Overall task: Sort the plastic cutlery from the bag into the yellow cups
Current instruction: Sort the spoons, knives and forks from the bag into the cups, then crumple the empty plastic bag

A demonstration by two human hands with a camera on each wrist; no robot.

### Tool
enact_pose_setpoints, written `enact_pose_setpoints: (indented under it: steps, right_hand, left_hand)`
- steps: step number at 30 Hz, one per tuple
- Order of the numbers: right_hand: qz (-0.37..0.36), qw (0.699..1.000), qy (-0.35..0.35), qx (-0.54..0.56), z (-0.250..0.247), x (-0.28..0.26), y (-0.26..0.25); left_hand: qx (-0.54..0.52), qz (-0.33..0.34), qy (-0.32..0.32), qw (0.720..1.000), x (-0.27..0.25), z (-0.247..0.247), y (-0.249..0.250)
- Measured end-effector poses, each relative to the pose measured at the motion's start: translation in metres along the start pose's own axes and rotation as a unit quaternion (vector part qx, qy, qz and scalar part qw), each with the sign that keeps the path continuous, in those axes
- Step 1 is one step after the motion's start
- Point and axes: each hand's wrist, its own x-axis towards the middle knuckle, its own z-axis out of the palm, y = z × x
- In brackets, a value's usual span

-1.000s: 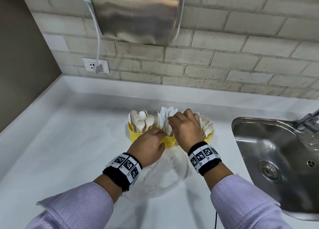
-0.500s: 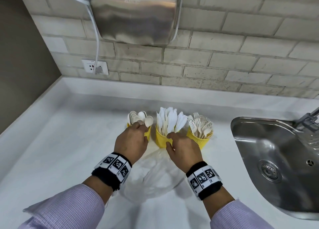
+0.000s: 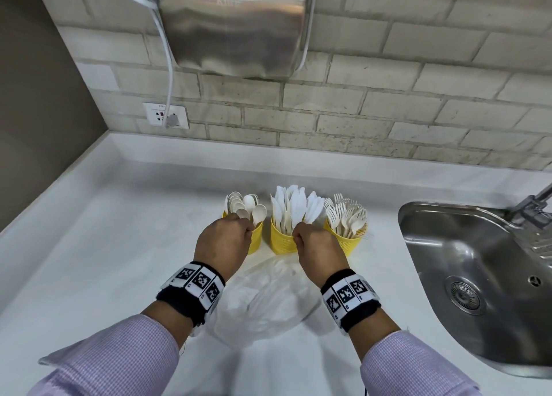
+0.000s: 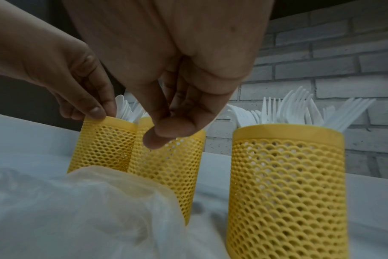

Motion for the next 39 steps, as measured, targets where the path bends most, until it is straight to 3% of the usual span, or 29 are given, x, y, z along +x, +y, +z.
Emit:
enact_pose_setpoints:
  steps: [9,15,19,22,25,28,31,33,37,39]
  right_hand:
    - [-0.004,1.000,0.003,0.000,-0.006,-0.007,0.000]
    - [-0.036,0.997,0.053,0.052,-0.017,-0.018,-0.011]
    - [-0.034,0.996,0.069,0.042,-0.013,-0.034,-0.009]
    - [-0.016,0.999,0.028,0.009,0.003,-0.053,-0.004]
    - [0.007,0.996,-0.086,-0.034,0.017,-0.069,-0.002]
    - [0.025,0.982,-0.177,-0.053,0.022,-0.081,-0.004]
    - [0.030,0.973,-0.219,-0.067,0.023,-0.091,-0.003]
    - [0.034,0.979,-0.196,-0.036,0.021,-0.096,-0.003]
    - [0.019,0.998,0.049,0.042,0.008,-0.099,-0.003]
    - [0.002,0.996,0.073,0.059,-0.001,-0.096,-0.004]
  left_hand:
    - [-0.014,0.002,-0.002,1.000,0.001,-0.002,-0.002]
    - [-0.065,0.017,0.025,0.997,-0.013,-0.010,0.004]
    - [-0.037,-0.008,-0.088,0.995,-0.035,-0.007,0.003]
    - [0.030,-0.027,-0.191,0.981,-0.048,0.006,-0.006]
    - [0.083,-0.037,-0.263,0.960,-0.058,0.022,-0.014]
    - [0.101,-0.043,-0.295,0.949,-0.067,0.034,-0.018]
    - [0.099,-0.042,-0.283,0.953,-0.074,0.038,-0.016]
    - [0.085,-0.029,-0.254,0.963,-0.078,0.036,-0.011]
    - [-0.034,0.043,-0.148,0.987,-0.081,0.025,0.003]
    - [-0.112,0.100,-0.132,0.980,-0.081,0.015,0.016]
